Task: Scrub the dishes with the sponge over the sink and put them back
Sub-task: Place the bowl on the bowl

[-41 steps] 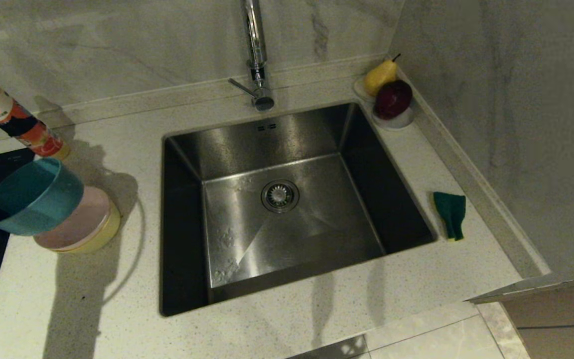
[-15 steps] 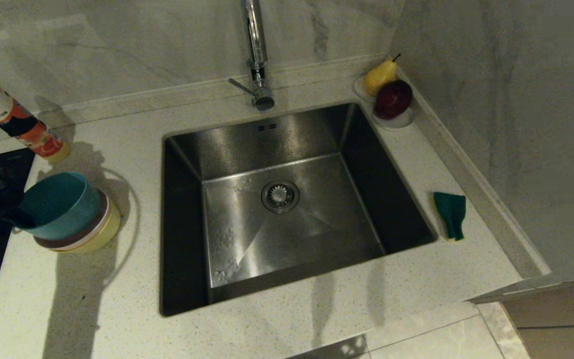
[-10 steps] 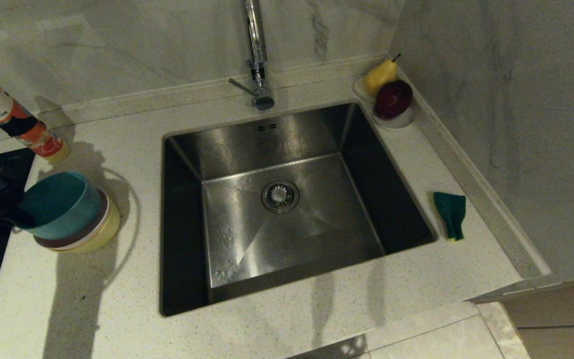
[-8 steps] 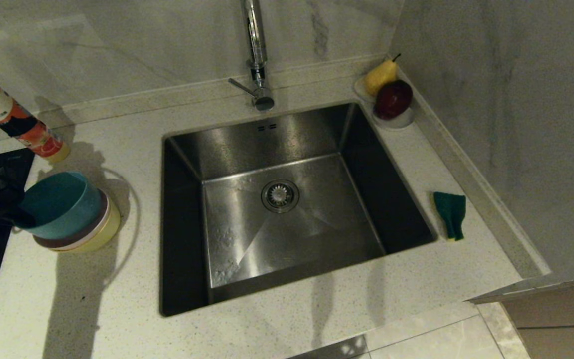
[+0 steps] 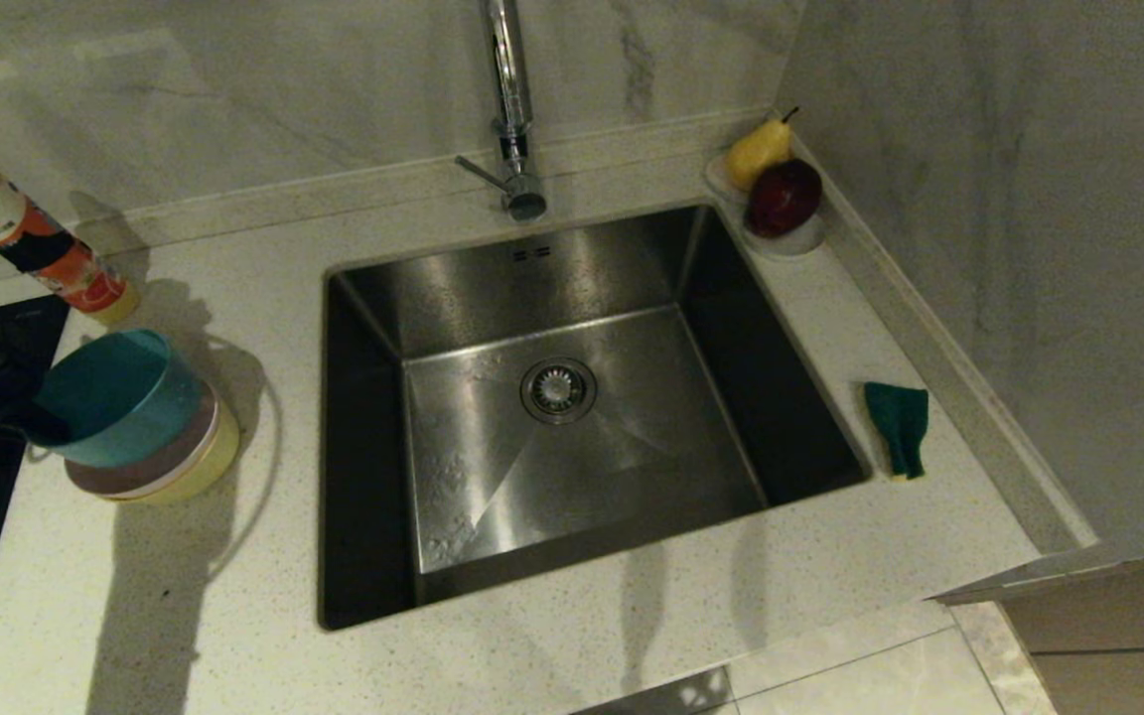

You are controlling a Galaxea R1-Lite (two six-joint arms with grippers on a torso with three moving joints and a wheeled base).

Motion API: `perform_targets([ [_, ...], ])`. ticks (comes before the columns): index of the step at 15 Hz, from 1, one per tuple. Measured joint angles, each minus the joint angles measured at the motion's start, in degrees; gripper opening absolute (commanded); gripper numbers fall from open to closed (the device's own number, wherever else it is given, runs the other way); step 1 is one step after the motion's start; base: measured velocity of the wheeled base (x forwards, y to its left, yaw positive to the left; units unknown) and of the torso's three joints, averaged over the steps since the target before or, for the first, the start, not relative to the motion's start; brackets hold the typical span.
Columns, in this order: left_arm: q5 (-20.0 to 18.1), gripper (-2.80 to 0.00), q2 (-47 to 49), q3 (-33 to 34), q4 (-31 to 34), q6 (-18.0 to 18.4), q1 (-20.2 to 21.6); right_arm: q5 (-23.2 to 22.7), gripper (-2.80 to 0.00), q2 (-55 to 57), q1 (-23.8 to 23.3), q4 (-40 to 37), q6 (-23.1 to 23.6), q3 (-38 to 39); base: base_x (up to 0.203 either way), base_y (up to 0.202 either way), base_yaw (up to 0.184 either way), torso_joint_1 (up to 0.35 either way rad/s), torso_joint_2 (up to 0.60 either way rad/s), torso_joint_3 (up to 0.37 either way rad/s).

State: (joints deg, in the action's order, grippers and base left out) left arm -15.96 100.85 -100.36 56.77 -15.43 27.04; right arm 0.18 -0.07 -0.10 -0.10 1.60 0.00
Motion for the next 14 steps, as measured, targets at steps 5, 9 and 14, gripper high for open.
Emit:
perform_targets([
  [5,0.46,-2.8,-0.02,1.05,-2.0,0.15,0.07,0.02,-2.8,0.0,0.0,-0.01,0.02,0.0,0.0,0.0,0.0,0.0,0.0,0.0],
  [9,0.48,0.0,-0.02,2.24,-2.76,0.17,0.0,-0.02,-2.8,0.0,0.0,0.02,0.05,0.0,0.0,0.0,0.0,0.0,0.0,0.0],
  [14,-0.01,0.0,-0.52,1.89,-4.09,-0.05,0.07,-0.01,-2.8,0.0,0.0,0.0,0.01,0.0,0.0,0.0,0.0,0.0,0.0,0.0],
])
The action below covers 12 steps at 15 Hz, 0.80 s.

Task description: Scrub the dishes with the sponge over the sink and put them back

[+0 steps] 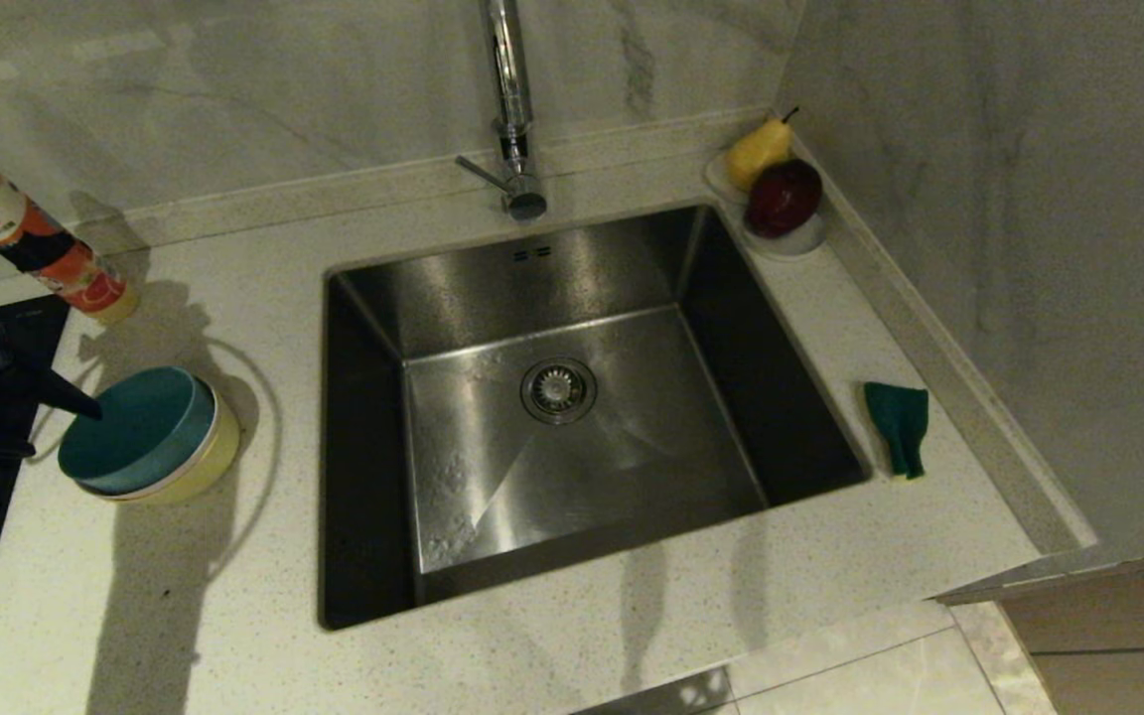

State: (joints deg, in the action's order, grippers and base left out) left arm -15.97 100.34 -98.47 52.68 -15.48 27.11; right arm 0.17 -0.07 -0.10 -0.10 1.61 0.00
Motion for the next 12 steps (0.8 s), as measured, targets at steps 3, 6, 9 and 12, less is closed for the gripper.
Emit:
perform_targets([
  [3,-2.01,0.0,-1.92,-3.53,-0.35,-0.37,0.01,0.01,-2.8,0.0,0.0,0.02,0.01,0.0,0.0,0.0,0.0,0.0,0.0,0.0],
  [6,-3.49,-2.8,-3.64,-7.38,-1.57,1.96,0.01,-0.01,-2.8,0.0,0.0,0.0,0.01,0.0,0.0,0.0,0.0,0.0,0.0,0.0],
  [9,-3.0,-2.8,-3.33,-9.86,-6.73,10.71,-0.82,0.01,-2.8,0.0,0.0,0.0,-0.01,0.0,0.0,0.0,0.0,0.0,0.0,0.0],
  [12,6.12,-2.8,-2.03,-9.94,-16.81,14.23,-5.84,0.02,-2.8,0.0,0.0,0.0,0.01,0.0,0.0,0.0,0.0,0.0,0.0,0.0],
])
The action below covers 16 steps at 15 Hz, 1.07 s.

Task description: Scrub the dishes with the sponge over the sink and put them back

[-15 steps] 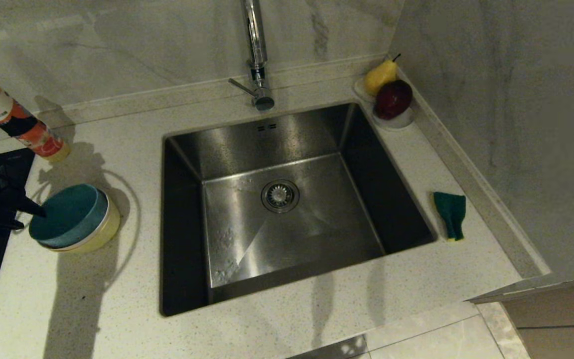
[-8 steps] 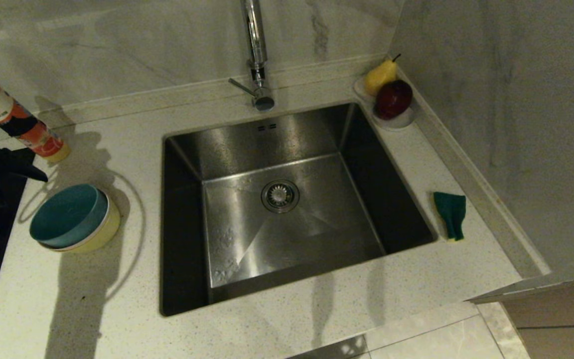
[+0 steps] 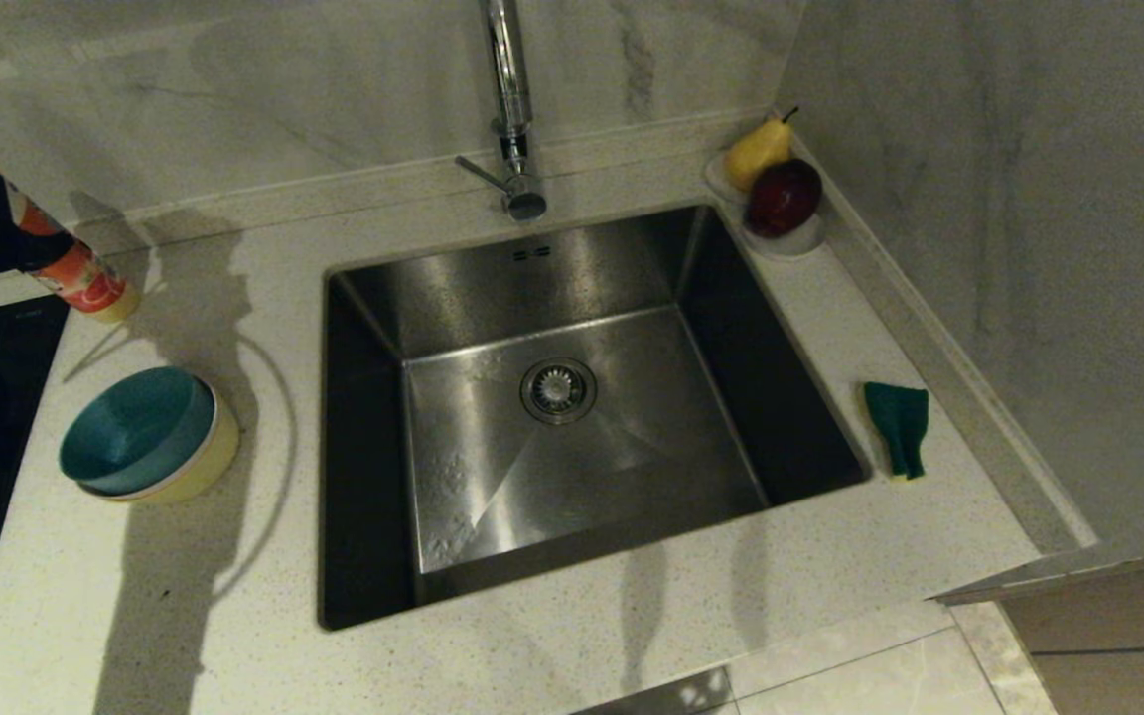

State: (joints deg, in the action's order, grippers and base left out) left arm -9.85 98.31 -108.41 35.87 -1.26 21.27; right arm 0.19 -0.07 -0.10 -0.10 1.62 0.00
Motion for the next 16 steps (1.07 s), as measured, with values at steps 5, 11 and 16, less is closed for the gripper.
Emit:
perform_targets([
  [5,7.62,-2.8,-0.21,2.07,-10.1,0.68,-13.53,-0.04,-2.8,0.0,0.0,0.0,0.02,0.0,0.0,0.0,0.0,0.0,0.0,0.0],
  [11,7.33,-2.8,-16.79,16.67,-13.38,0.47,-19.54,-0.01,-2.8,0.0,0.0,0.0,-0.02,0.0,0.0,0.0,0.0,0.0,0.0,0.0],
  [16,8.03,-2.8,-38.21,35.22,-19.44,-0.12,-19.84,-0.01,-2.8,0.0,0.0,0.0,-0.02,0.0,0.0,0.0,0.0,0.0,0.0,0.0],
])
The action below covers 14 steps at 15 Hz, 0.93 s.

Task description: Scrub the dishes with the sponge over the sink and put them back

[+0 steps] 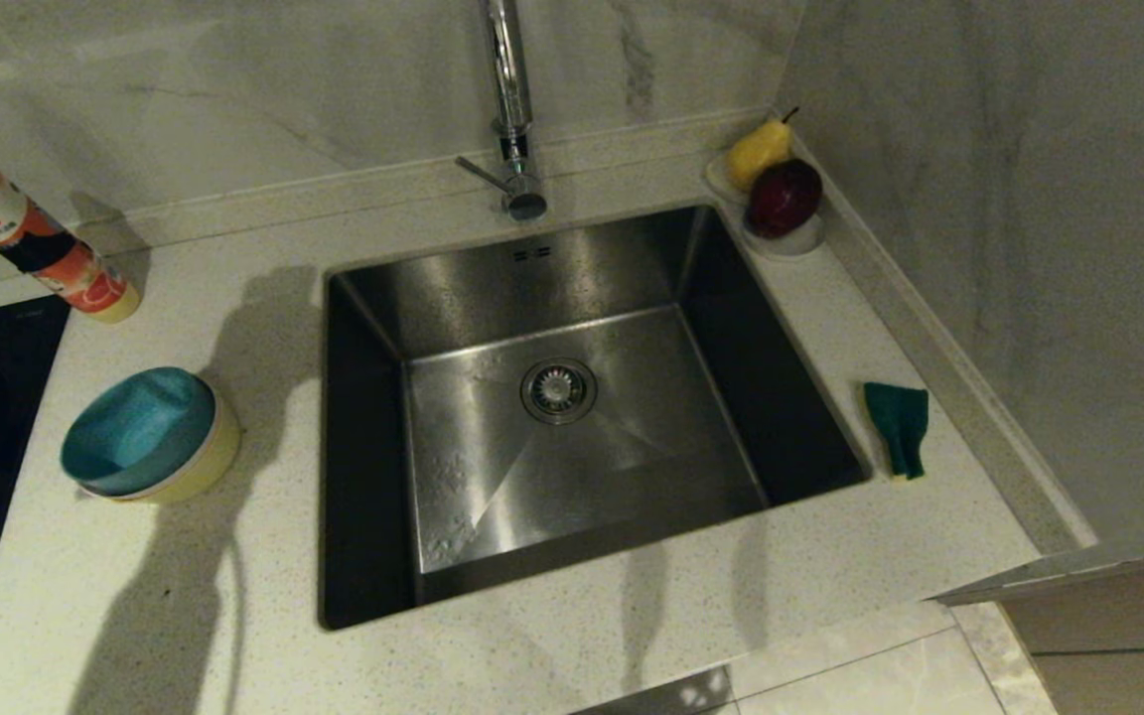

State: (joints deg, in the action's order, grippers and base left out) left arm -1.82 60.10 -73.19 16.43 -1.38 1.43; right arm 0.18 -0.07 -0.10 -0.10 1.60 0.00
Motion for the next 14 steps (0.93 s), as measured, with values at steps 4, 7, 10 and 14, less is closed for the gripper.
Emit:
perform_targets([
  [4,-0.34,-2.8,-19.72,15.77,-1.0,0.05,-0.02,0.0,-2.8,0.0,0.0,0.0,0.02,0.0,0.0,0.0,0.0,0.0,0.0,0.0],
  [7,-0.82,-2.8,-35.21,28.84,-0.86,0.7,-0.11,0.0,-2.8,0.0,0.0,0.0,0.0,0.0,0.0,0.0,0.0,0.0,0.0,0.0],
  [10,-0.84,-2.8,-47.72,42.83,-0.7,1.94,-0.3,0.0,-2.8,0.0,0.0,-0.01,0.02,0.0,0.0,0.0,0.0,0.0,0.0,0.0],
  [14,-0.49,-2.8,-57.0,60.98,-3.24,3.52,-0.44,0.0,-2.8,0.0,0.0,0.01,0.02,0.0,0.0,0.0,0.0,0.0,0.0,0.0],
])
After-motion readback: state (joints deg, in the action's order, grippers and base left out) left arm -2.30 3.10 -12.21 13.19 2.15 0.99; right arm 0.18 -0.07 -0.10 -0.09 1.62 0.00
